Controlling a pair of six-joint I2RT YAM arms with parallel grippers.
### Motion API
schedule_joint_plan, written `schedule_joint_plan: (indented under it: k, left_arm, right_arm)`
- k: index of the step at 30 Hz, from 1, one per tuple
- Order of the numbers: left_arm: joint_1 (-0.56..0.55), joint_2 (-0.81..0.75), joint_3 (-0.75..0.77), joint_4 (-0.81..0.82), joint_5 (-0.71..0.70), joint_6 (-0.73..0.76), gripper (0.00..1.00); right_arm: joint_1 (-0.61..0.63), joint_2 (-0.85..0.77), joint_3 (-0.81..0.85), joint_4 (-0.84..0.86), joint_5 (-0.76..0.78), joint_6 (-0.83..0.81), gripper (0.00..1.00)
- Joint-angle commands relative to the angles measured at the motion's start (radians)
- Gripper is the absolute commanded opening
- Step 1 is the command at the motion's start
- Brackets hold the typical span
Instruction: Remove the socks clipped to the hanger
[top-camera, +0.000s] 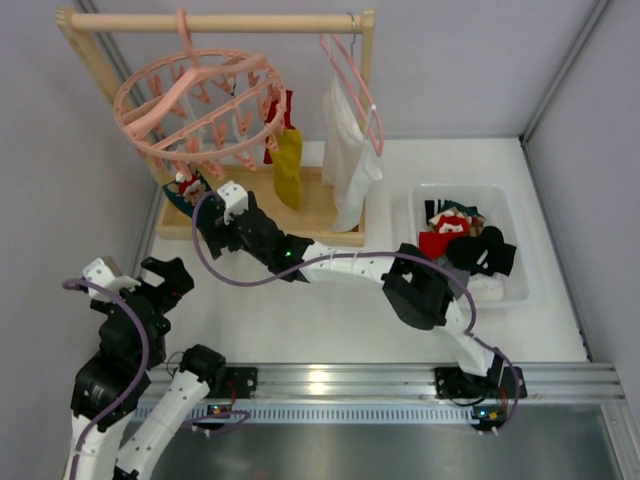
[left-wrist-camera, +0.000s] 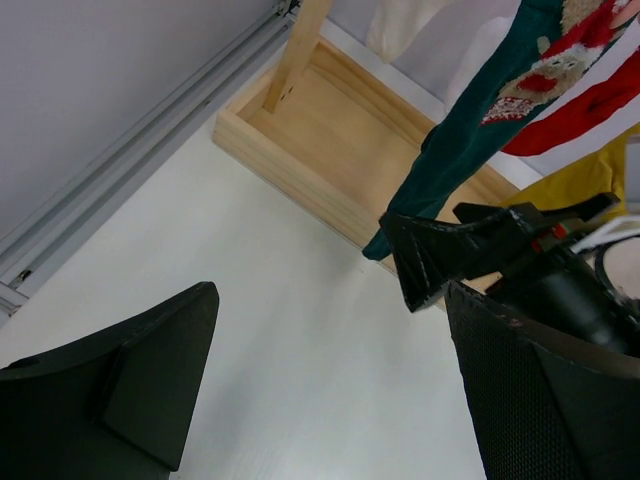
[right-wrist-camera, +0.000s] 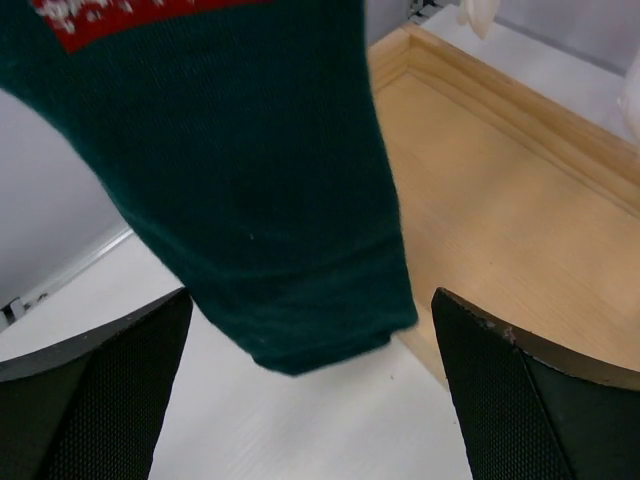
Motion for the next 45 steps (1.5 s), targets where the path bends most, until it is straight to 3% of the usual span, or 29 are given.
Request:
schedule_joint_plan:
  k: [1, 6, 9, 12, 13, 16, 22, 29, 34, 45]
  left_arm:
    - [0.002, -0.028, -0.010, 0.041, 0.018, 0.014, 0.98]
    - [0.002, -0.018, -0.011, 0.050, 0.037, 0.026, 0.98]
    - [0.001, -0.013, -0.013, 0.060, 0.047, 0.032, 0.98]
    - [0.001, -0.015, -0.013, 0.061, 0.054, 0.037, 0.98]
    - [0.001, -0.015, -0.014, 0.064, 0.055, 0.040, 0.98]
    - [0.001, -0.013, -0.014, 0.066, 0.060, 0.044, 0.98]
    - [0.002, 0.028, 0.005, 0.087, 0.125, 0.095, 0.98]
    - [0.002, 0.278, 0.194, 0.121, 0.532, 0.129, 0.98]
    - [0.001, 0.445, 0.385, 0.210, 0.867, 0.107, 0.98]
    - [0.002, 0.746, 0.628, 0.227, 0.734, 0.066, 0.98]
  right_arm:
    - [0.014, 0.090, 0.154, 0.067, 0.031, -0.073, 0.99]
    - [0.011, 0.225, 0.325, 0.059, 0.079, -0.141, 0.99]
    - [-0.004, 0.236, 0.310, 0.130, 0.094, -0.145, 0.97]
    - [-0.015, 0.223, 0.256, 0.190, 0.066, -0.156, 0.65]
    - [-0.017, 0.216, 0.239, 0.238, 0.054, -0.156, 0.40]
    - [-0.009, 0.167, 0.150, 0.295, 0.031, -0.204, 0.09]
    - [0.017, -0.078, -0.225, 0.496, 0.014, -0.172, 0.03]
    - [0.019, -0.403, -0.675, 0.486, -0.127, -0.052, 0.00]
    - [0.023, -0.551, -0.796, 0.399, -0.187, 0.003, 0.00]
    - [0.026, -0.669, -0.899, 0.357, -0.266, 0.040, 0.00]
